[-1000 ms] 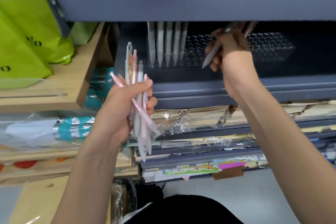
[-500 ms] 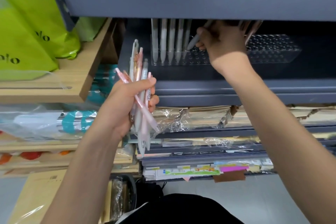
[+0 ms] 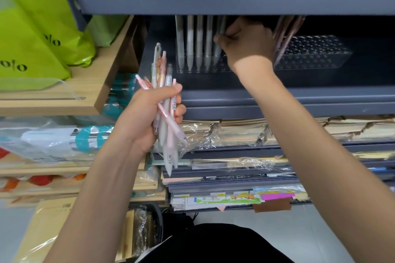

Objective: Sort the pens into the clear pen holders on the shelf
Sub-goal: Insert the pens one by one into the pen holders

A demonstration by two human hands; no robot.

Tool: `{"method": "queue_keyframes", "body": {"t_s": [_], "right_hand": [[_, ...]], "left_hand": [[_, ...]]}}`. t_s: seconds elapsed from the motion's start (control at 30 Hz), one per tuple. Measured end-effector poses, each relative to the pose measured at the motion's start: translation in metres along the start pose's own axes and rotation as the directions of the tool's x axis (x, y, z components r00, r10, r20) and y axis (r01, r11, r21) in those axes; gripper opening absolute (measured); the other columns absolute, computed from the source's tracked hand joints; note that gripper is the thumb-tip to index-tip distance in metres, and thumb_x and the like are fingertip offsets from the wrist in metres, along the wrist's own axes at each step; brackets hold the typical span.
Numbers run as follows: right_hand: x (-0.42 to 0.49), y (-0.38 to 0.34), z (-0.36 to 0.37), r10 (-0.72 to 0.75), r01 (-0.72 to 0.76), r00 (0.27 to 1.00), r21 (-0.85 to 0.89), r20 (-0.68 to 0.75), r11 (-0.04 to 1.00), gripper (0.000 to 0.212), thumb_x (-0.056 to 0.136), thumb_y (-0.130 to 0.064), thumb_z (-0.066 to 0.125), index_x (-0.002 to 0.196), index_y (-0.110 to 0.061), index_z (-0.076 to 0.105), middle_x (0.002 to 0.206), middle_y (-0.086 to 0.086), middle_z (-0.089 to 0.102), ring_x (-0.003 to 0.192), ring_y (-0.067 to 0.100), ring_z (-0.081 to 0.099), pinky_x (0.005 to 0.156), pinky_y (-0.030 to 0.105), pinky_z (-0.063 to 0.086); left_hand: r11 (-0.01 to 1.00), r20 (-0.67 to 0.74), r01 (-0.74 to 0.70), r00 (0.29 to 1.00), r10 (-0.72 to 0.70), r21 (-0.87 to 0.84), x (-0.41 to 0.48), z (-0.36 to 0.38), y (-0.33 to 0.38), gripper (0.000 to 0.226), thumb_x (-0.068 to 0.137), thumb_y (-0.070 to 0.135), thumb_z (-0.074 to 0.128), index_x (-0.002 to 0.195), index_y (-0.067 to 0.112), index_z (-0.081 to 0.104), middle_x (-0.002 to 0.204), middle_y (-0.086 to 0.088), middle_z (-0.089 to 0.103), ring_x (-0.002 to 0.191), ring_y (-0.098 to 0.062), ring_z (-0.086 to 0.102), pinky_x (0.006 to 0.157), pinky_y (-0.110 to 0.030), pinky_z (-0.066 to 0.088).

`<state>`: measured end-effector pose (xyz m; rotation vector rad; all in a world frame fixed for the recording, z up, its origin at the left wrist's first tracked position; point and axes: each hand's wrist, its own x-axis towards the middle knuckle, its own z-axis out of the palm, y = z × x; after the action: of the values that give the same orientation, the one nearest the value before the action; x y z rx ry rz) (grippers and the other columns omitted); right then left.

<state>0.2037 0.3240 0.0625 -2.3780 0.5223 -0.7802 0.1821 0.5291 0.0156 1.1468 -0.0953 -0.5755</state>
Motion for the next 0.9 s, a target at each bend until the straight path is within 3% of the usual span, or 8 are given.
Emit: {"method": "queue_keyframes", "body": {"t_s": [0.2,0.37,0.57,0.8,0.9], "right_hand": [[0.003,0.004,0.002,-0.025,0.025,0.999,-0.010,0.026,1.000,0.024,0.084,-0.042,0.070,0.089,-0.018,0.068,0.096,0.002,0.073,0.100,0.026,0.064,0.084,0.031,0.049],[0.000,0.012,0.007,-0.046,0.046,0.998,0.000,0.051,0.999,0.021,0.084,-0.041,0.072,0.083,-0.021,0.063,0.077,-0.008,0.063,0.088,0.018,0.064,0.079,0.025,0.045],[0.000,0.018,0.011,-0.051,0.050,0.998,0.032,0.040,0.998,0.021,0.083,-0.041,0.073,0.085,-0.021,0.066,0.077,-0.011,0.060,0.076,0.009,0.056,0.072,0.021,0.040],[0.000,0.019,0.010,-0.073,0.070,0.995,0.039,0.062,0.997,0.023,0.084,-0.041,0.072,0.081,-0.021,0.060,0.078,-0.009,0.060,0.080,0.013,0.059,0.074,0.026,0.045],[0.002,0.019,0.006,-0.079,0.073,0.993,0.063,0.093,0.995,0.022,0.083,-0.042,0.073,0.083,-0.022,0.064,0.075,-0.012,0.059,0.079,0.010,0.059,0.070,0.019,0.042]], "left_hand": [[1.000,0.010,0.012,1.000,-0.012,-0.012,0.001,-0.001,0.001,0.009,0.092,0.013,0.062,0.088,0.012,0.054,0.067,-0.002,0.051,0.051,-0.014,0.049,0.044,-0.022,0.044],[1.000,0.006,0.011,1.000,-0.011,0.003,0.001,0.000,0.001,0.008,0.092,0.013,0.062,0.089,0.012,0.055,0.068,-0.002,0.051,0.051,-0.013,0.050,0.044,-0.021,0.045],[1.000,0.007,0.009,1.000,-0.009,0.003,0.000,0.001,0.002,0.010,0.093,0.013,0.061,0.086,0.013,0.053,0.067,-0.002,0.050,0.052,-0.013,0.049,0.045,-0.021,0.044],[1.000,-0.004,0.009,1.000,-0.009,0.007,-0.001,0.002,0.002,0.009,0.093,0.014,0.062,0.088,0.012,0.053,0.068,-0.002,0.050,0.052,-0.013,0.049,0.045,-0.021,0.045],[1.000,-0.013,0.000,1.000,0.000,0.014,-0.002,0.003,0.002,0.009,0.093,0.014,0.061,0.088,0.013,0.054,0.068,-0.002,0.050,0.052,-0.013,0.050,0.045,-0.020,0.045]]}}
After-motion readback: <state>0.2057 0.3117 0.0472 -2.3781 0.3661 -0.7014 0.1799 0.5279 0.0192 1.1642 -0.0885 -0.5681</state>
